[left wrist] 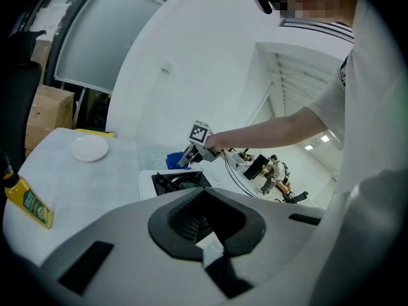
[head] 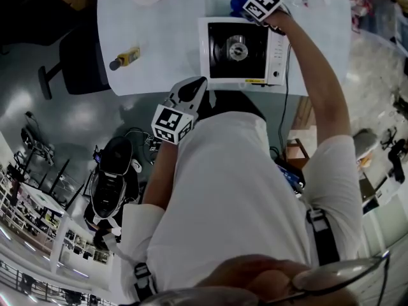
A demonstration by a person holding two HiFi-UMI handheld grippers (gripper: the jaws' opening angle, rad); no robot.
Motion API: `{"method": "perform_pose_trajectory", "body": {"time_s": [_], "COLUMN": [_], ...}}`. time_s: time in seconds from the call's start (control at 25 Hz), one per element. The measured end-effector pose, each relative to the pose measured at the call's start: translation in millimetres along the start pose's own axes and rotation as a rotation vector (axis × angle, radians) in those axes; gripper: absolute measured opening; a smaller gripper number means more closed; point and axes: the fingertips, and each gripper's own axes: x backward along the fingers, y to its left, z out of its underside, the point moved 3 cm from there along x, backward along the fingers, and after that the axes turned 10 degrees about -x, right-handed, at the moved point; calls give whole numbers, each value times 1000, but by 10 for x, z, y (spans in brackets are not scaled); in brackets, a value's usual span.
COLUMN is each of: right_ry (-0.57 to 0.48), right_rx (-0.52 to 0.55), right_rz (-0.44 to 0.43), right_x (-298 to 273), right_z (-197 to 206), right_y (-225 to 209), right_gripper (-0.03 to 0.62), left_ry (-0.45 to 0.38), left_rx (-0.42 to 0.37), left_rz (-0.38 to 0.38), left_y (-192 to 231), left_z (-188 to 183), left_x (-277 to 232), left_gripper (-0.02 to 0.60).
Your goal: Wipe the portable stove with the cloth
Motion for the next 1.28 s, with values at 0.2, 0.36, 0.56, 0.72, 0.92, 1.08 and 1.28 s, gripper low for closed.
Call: {"method": "perform_pose_trajectory", "body": {"time_s": [0.2, 0.36, 0.56, 0.72, 0.92, 1.08, 1.28], "right_ry": [-11, -26, -32, -40, -47, -44, -42], "right_rx": [-28, -42, -69, -100, -133, -144, -180], "right_rz": [22, 37, 57, 68, 85, 115, 141], "right_x": [88, 142, 219, 277, 375, 439, 525], "right_z": [160, 252, 408, 543, 704, 825, 976], "right_y": [-141, -231, -372, -515, -674, -783, -883], "right_gripper": [133, 133, 133, 133, 133, 133, 133], "left_ry": [9, 20, 32, 44, 54, 58, 66], "left_rx": [-7, -20, -27, -37, -51, -64, -76], "left_rz": [32, 55, 77, 98, 121, 136, 154], "left_y": [-87, -116, -146, -174, -223, -231, -238], "left_z": [-10, -22, -51, -58, -86, -106, -128], "left_x": [-98, -173, -257, -331, -421, -466, -476], "left_gripper": [31, 31, 31, 31, 31, 31, 31]}}
